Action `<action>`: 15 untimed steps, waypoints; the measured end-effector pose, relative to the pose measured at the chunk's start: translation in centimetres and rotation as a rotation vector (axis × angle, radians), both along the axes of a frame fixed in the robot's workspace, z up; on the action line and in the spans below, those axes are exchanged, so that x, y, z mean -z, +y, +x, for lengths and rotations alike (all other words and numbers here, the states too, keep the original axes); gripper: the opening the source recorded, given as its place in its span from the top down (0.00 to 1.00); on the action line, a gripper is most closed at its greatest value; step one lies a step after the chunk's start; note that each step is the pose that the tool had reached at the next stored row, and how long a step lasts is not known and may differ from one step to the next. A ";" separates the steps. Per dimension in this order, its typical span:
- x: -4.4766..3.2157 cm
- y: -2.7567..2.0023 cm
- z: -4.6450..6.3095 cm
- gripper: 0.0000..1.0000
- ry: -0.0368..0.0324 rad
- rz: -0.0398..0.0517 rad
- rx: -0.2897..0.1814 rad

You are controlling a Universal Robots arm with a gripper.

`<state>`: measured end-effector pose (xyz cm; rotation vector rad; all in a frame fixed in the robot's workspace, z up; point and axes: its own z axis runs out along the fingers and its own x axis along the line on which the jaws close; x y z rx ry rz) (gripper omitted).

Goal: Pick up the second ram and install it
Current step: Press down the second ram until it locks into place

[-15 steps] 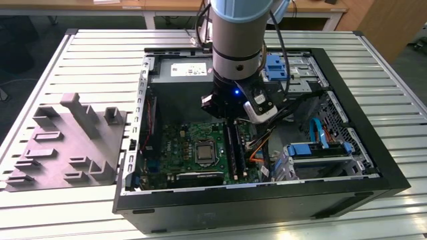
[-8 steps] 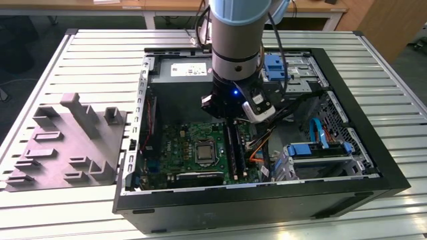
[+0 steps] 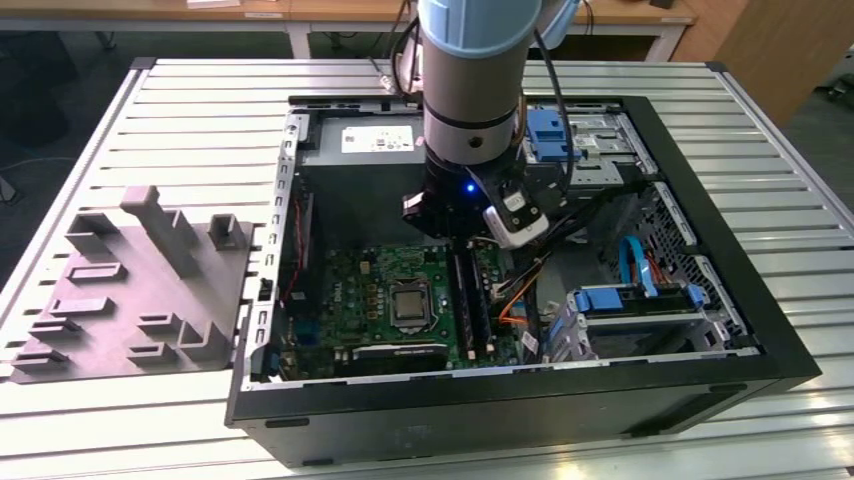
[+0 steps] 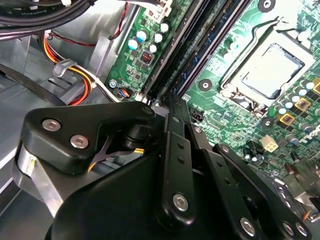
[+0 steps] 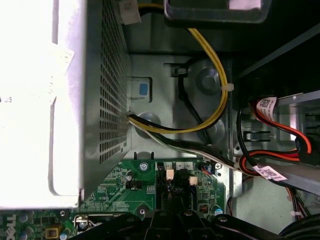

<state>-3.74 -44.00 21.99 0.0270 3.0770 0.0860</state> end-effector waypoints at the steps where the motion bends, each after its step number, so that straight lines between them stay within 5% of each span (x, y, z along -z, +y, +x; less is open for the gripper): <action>1: 0.00 0.00 0.0 0.90 0.0000 0.0001 0.000; 15: 0.30 0.00 0.0 0.90 -0.0016 0.0046 0.000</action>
